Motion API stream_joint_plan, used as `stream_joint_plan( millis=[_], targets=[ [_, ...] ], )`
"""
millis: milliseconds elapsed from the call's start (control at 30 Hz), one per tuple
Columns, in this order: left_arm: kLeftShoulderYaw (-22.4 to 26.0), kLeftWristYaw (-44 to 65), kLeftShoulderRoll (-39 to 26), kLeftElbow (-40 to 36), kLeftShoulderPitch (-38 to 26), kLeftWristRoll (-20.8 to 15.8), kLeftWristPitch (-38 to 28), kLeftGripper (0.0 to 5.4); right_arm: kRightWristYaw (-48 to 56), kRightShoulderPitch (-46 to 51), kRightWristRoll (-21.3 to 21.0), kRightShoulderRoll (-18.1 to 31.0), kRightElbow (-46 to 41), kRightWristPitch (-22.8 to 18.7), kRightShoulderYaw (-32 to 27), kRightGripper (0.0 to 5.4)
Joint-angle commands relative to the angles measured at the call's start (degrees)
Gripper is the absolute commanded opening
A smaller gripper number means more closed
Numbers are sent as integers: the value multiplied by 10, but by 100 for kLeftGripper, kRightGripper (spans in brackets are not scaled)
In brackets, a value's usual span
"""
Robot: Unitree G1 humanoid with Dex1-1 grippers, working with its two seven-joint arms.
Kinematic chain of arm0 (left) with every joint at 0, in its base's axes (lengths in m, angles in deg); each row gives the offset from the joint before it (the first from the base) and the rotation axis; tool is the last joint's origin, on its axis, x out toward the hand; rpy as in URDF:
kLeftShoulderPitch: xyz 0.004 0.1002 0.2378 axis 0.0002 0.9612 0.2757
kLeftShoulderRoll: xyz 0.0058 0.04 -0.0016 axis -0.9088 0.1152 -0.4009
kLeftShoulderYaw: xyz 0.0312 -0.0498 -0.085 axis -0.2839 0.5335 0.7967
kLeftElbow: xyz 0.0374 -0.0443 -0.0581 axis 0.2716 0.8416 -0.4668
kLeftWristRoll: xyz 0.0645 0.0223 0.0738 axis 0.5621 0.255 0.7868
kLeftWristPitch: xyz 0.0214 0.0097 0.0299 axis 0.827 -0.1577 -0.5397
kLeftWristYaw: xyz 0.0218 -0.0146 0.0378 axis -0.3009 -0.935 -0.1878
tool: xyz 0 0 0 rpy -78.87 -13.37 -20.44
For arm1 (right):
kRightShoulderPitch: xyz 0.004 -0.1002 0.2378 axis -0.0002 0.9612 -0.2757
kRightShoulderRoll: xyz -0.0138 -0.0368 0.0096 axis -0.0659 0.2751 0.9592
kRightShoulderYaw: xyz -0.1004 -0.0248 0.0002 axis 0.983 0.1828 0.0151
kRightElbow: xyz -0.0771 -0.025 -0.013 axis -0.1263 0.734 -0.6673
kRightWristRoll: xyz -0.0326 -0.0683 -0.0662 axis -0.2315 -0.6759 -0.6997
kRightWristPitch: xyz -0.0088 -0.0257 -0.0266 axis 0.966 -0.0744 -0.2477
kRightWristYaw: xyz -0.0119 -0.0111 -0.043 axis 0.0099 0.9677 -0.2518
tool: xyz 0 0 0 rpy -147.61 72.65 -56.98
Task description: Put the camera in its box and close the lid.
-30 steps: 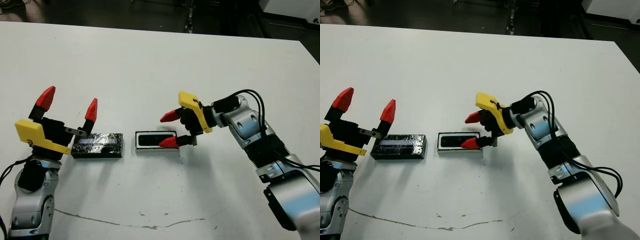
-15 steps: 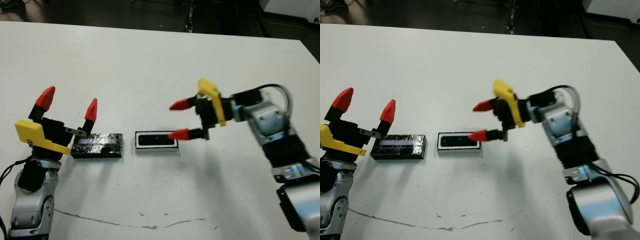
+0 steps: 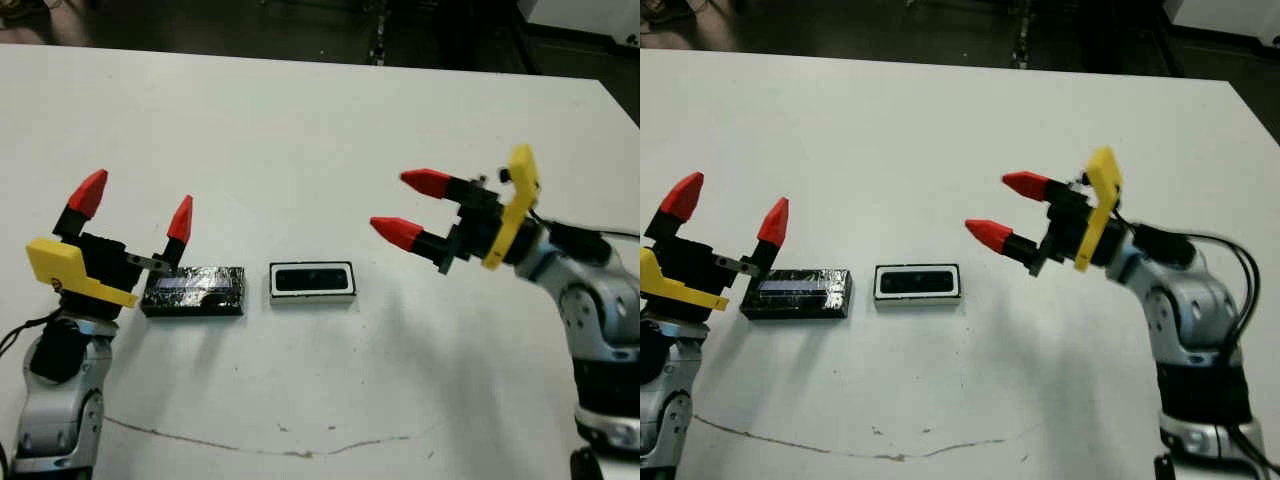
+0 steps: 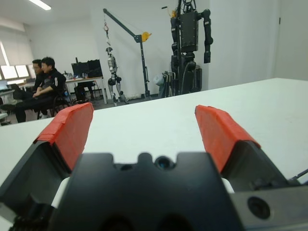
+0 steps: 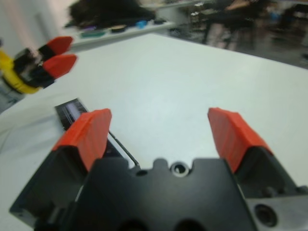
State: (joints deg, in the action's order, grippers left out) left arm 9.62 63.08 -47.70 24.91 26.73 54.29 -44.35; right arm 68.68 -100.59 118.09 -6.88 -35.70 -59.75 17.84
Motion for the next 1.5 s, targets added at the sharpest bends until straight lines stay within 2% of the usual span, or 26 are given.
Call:
stream_joint_plan(
  millis=[33,133,300,500,567,633,733,800,867,933,1033,1133,1167,1367,1500],
  targets=[
    [8,32,-31,-11,2,-22,21,540,-51,63,4,-8,-49,13,-24,448],
    [16,70,-64,-24,0,-48,40,540,-102,126,5,-25,-91,15,-38,396],
    [26,139,-132,-49,-5,-88,93,540,-161,199,-10,-53,-136,42,-32,311],
    [37,265,-253,-79,-37,-179,212,540,-232,237,-37,-96,-146,85,-19,213],
    [25,332,-308,-61,-66,-175,226,540,-239,241,-43,-103,-141,103,-12,180],
    [4,396,-353,-31,-98,-152,217,540,-240,240,-46,-109,-133,120,-7,146],
    [-27,454,-387,1,-139,-121,207,540,-250,237,-51,-112,-128,127,1,101],
    [-50,496,-399,24,-170,-115,210,540,-255,235,-53,-114,-125,131,5,71],
    [-75,557,-396,66,-209,-106,172,540,-256,233,-55,-116,-119,140,8,33],
    [-94,650,-367,142,-257,-129,134,540,-258,231,-55,-116,-116,143,9,4],
    [-142,722,-353,227,-315,-141,135,540,-267,230,-53,-117,-115,138,10,2],
    [-208,725,-360,257,-346,-170,137,540,-273,228,-55,-117,-114,138,13,2],
    [-219,725,-361,260,-352,-169,143,540,-274,228,-55,-117,-113,139,15,2],
    [-256,725,-357,274,-364,-166,159,540,-279,228,-54,-115,-109,140,19,2],
    [-260,725,-352,272,-359,-158,152,540,-278,228,-52,-115,-109,140,18,2]
  ],
)
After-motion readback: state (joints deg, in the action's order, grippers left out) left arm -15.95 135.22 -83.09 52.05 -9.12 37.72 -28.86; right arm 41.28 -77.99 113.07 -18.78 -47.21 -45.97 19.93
